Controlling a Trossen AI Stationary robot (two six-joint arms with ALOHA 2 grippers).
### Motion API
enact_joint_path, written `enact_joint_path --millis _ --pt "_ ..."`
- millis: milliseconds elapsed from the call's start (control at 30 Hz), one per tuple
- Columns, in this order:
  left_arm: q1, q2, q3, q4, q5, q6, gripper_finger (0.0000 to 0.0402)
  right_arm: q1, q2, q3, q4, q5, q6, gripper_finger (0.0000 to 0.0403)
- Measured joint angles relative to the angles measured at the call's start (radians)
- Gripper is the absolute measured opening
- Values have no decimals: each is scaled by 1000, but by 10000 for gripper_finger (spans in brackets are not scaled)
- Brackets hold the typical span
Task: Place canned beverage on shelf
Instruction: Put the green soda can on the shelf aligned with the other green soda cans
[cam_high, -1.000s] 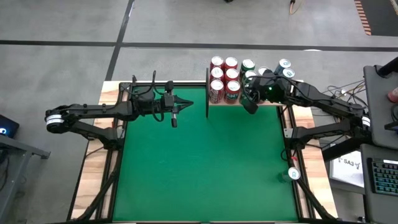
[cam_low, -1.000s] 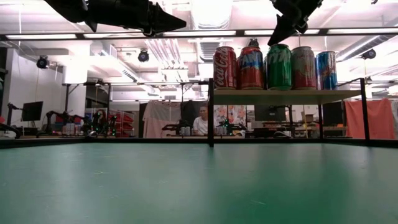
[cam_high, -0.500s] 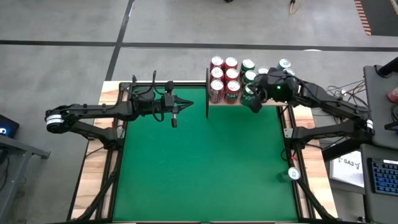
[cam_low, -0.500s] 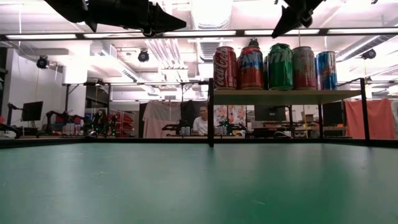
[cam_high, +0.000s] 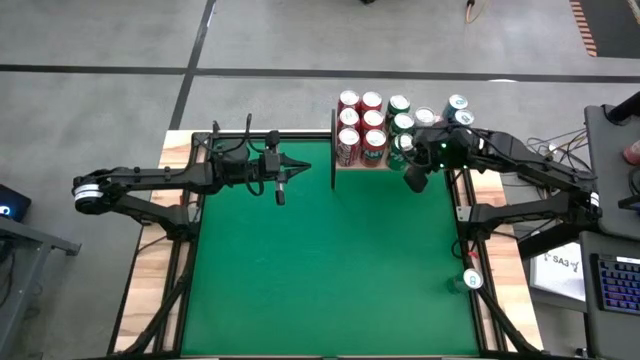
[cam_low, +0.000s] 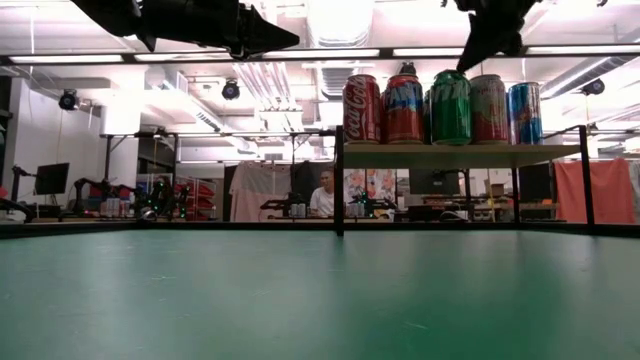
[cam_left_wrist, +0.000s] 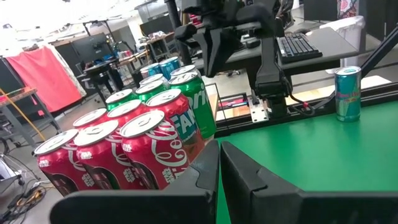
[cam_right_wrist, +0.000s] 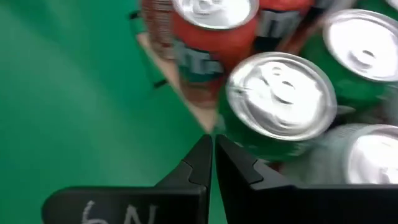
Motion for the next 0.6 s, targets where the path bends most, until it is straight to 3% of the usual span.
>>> enact_joint_path --millis 267,600 --pt "0 0 0 0 0 2 0 0 7 0 -24 139 -3 12" --pt "0 0 0 -2 0 2 0 0 8 3 -23 200 -21 12"
